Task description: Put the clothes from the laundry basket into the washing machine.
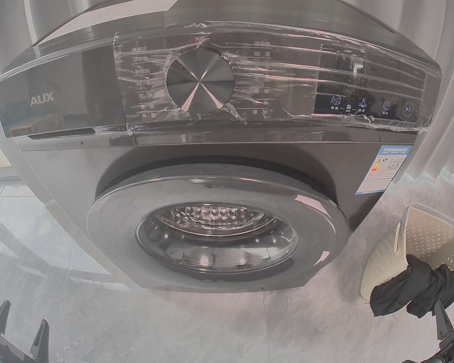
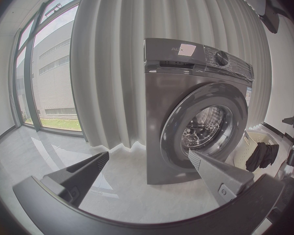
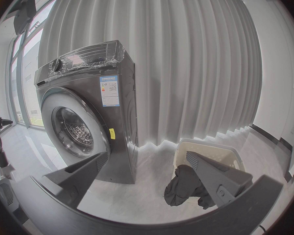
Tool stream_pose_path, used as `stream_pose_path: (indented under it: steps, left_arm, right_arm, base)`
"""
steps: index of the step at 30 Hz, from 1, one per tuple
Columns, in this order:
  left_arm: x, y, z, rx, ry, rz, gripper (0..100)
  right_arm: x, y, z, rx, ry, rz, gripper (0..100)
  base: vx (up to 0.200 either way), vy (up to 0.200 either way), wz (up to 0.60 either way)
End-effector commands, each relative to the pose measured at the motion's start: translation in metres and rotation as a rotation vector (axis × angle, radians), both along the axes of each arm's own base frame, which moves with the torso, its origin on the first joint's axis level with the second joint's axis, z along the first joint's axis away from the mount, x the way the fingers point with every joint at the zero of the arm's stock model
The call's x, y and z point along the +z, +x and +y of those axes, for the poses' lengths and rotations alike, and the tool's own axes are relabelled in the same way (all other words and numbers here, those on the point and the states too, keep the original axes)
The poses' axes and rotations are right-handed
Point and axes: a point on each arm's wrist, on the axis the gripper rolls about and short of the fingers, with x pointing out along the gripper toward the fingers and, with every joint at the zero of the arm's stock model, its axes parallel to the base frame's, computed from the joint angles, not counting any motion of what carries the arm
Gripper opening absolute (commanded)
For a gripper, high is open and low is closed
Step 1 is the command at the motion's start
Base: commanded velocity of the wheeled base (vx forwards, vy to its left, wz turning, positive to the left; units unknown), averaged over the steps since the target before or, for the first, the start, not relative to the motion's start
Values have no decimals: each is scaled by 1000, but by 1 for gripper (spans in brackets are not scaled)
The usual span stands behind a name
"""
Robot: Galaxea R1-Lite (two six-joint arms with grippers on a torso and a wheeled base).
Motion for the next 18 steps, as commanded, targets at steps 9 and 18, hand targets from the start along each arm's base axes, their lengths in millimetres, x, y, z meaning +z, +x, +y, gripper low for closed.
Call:
stream_pose_path:
  steps: [9, 18]
  left_arm:
    - [-5, 0, 0, 1, 1, 6, 100]
    - [-5, 0, 0, 1, 1, 4, 100]
  right_arm:
    - [-5, 1, 0, 1, 0, 18, 100]
    - [-5, 1, 0, 4, 0, 18, 100]
  base:
    - [0, 0, 0]
    - [0, 0, 0]
